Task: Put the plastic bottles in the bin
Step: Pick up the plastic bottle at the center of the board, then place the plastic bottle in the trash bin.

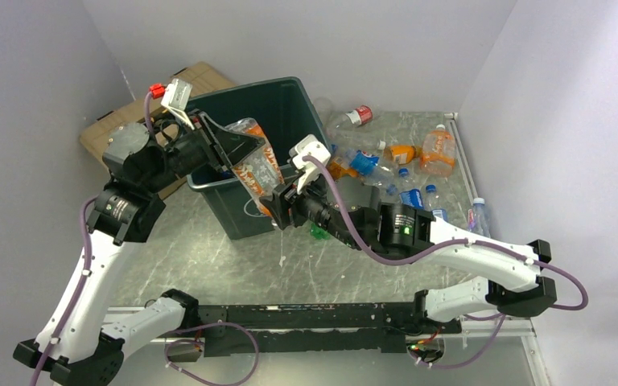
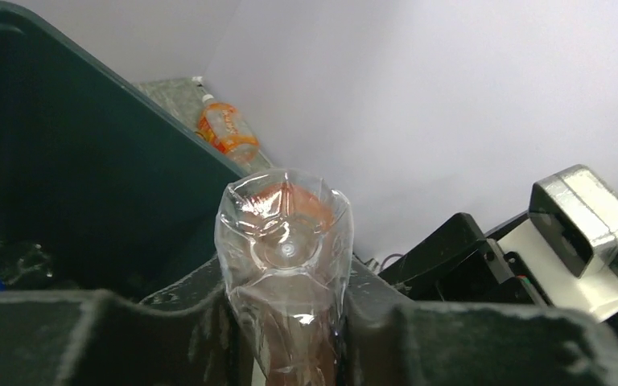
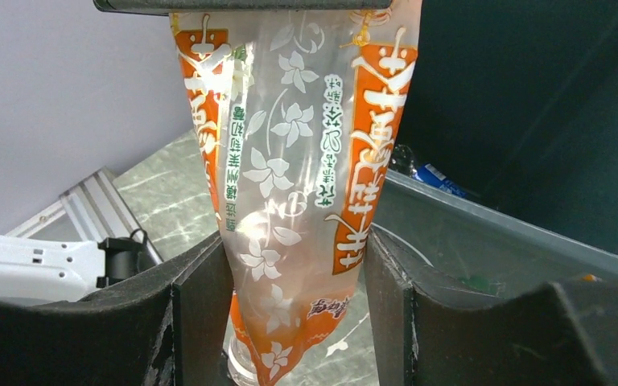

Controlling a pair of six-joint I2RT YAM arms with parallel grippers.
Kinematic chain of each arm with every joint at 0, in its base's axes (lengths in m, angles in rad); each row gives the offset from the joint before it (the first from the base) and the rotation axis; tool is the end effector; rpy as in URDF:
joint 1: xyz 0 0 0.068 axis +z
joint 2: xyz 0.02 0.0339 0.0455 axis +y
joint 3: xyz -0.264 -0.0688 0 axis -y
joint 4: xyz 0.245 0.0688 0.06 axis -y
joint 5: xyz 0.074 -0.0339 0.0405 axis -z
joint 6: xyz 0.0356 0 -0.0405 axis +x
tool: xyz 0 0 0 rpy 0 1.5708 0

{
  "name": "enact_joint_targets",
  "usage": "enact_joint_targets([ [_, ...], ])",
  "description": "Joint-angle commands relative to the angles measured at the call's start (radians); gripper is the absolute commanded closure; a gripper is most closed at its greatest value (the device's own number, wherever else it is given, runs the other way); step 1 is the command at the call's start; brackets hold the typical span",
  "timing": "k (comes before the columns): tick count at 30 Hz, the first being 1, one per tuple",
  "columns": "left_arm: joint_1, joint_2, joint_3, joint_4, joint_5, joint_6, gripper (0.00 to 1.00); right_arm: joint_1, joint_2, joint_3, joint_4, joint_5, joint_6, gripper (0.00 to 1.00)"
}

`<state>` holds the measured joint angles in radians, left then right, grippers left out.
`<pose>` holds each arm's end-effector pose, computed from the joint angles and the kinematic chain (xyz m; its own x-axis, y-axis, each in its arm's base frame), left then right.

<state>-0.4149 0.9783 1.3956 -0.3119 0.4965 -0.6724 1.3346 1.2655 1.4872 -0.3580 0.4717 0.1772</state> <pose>0.1551 -0.0868 0.4977 -0.4155 -0.4154 -0.8092 0.6764 0.4537 -0.5802 0.0792 0.2599 0.4633 -0.1654 -0.0161 -0.9861 -0.7432 0.6593 0.1139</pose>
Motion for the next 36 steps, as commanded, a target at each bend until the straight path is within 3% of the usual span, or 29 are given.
enact_joint_targets([
  [1, -0.004, -0.028, -0.007, 0.085, 0.028, -0.02, 0.83, 0.007, -0.029, 0.037, 0.014, 0.044, -0.009, 0.49],
  [3, -0.004, -0.023, -0.002, 0.084, 0.03, -0.026, 0.99, 0.006, -0.038, 0.028, 0.013, 0.042, -0.002, 0.38],
  [6, -0.004, -0.025, 0.001, 0.074, -0.011, -0.018, 1.0, 0.006, -0.064, 0.016, -0.002, 0.031, 0.013, 0.14],
  [10, -0.004, -0.035, 0.026, 0.043, -0.146, 0.029, 1.0, 0.005, -0.137, -0.026, -0.042, 0.007, 0.037, 0.0],
  [17, -0.004, 0.024, 0.161, 0.093, -0.328, 0.138, 1.0, 0.005, -0.391, -0.19, -0.074, -0.108, 0.09, 0.0],
  [22, -0.004, 0.14, 0.283, 0.075, -0.49, 0.3, 1.0, 0.005, -0.576, -0.467, -0.011, -0.01, 0.176, 0.0],
  [27, 0.02, 0.256, 0.335, 0.118, -0.673, 0.43, 1.0, 0.005, -0.633, -0.661, 0.011, 0.041, 0.255, 0.0],
  [31, 0.113, 0.336, 0.351, 0.159, -0.649, 0.41, 1.0, 0.005, -0.624, -0.758, 0.06, 0.057, 0.312, 0.01],
  [36, 0.215, 0.363, 0.232, 0.302, -0.509, 0.302, 1.0, -0.005, -0.559, -0.797, 0.034, 0.064, 0.365, 0.01],
])
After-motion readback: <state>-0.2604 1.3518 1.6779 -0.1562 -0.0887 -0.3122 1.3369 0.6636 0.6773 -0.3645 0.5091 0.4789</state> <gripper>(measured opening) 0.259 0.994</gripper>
